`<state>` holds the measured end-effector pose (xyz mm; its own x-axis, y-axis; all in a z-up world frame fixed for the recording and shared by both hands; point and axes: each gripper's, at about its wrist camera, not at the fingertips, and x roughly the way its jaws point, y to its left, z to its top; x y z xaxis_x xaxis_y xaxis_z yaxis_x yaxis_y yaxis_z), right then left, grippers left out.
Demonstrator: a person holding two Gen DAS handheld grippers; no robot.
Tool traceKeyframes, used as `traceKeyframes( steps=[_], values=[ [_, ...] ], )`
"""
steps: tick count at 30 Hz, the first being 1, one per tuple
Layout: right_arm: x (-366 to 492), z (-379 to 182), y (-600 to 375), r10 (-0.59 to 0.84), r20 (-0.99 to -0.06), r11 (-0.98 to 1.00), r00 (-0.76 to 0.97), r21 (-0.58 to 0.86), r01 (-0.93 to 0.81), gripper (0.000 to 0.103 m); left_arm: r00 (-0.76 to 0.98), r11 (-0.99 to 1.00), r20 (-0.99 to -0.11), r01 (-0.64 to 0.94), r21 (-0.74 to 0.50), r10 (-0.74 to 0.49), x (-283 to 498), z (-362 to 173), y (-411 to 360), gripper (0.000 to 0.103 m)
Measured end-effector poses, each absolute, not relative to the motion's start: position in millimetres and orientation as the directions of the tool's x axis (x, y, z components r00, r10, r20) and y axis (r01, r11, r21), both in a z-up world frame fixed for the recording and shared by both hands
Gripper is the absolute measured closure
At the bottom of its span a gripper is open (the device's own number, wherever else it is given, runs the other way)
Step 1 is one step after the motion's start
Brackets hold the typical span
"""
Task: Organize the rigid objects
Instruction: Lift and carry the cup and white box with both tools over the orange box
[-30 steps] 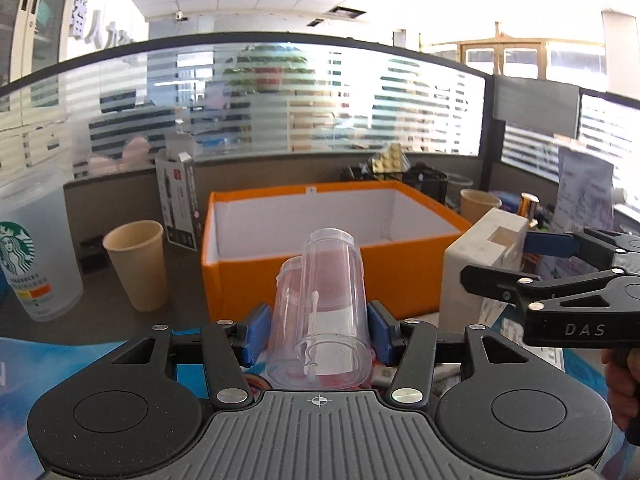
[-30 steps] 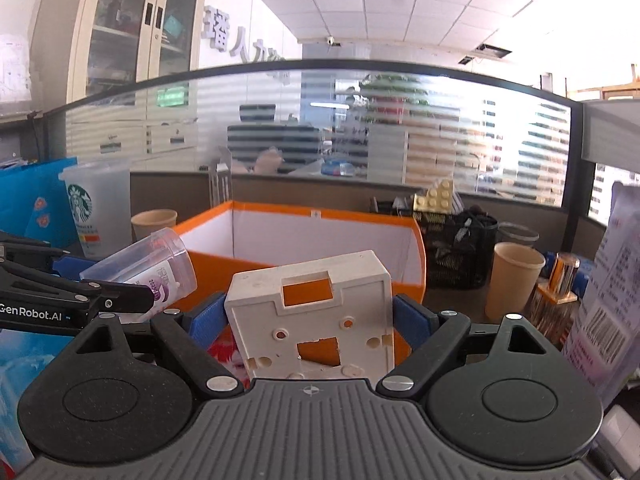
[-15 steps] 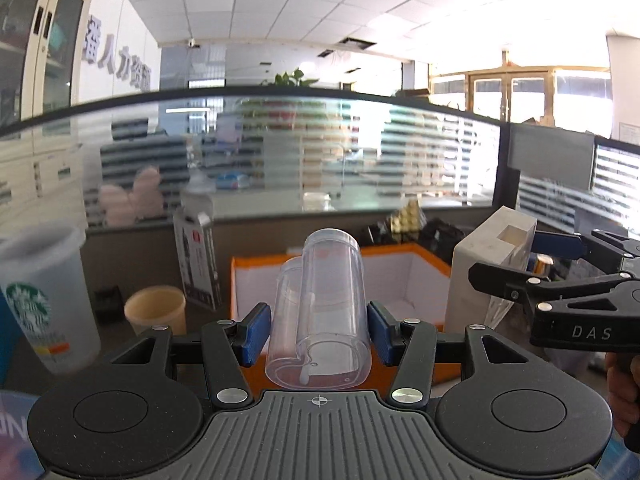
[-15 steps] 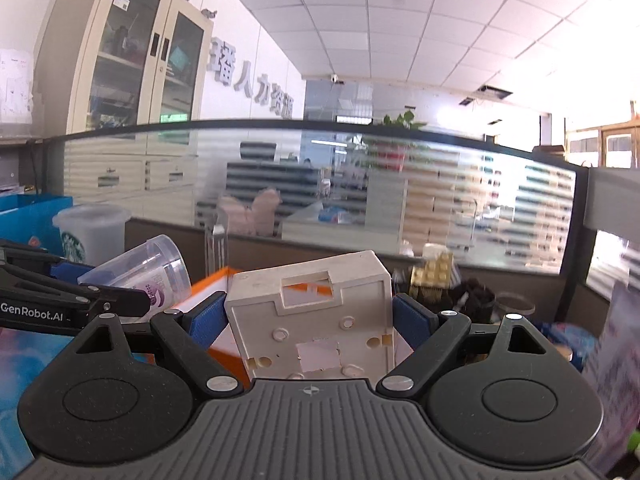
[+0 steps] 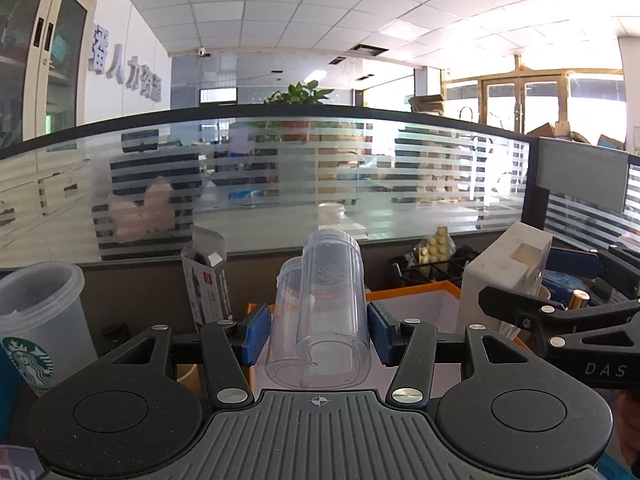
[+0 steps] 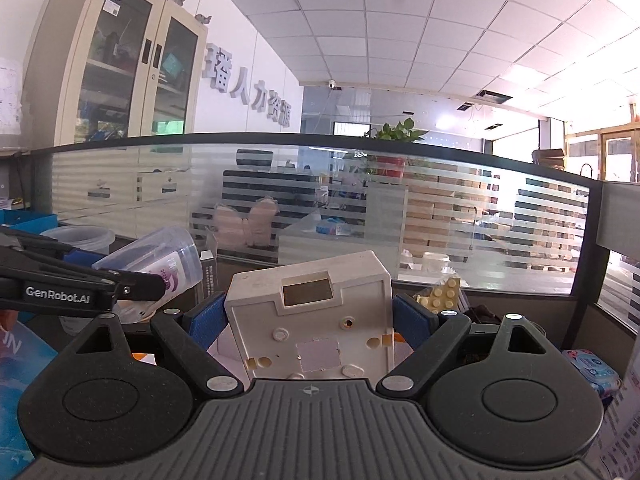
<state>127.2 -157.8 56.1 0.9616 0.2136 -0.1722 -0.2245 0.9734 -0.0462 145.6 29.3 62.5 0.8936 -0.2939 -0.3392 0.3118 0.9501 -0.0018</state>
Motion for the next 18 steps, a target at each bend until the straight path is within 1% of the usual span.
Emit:
traceKeyframes(
  steps=[9,18],
  values=[
    [156,52,-150,0.197,-0.175,0.976,0.965,-0.057,-0.210,0.017,0.887,0.948,-0.349,0.319,-0.014,-0.303,176,60,25,0.052],
    [187,24,-147,0.191,-0.235,0.977,0.953,-0.051,-0.208,0.017,0.868,0.951,-0.399,0.309,-0.032,-0.296,207,39,25,0.052]
  ],
)
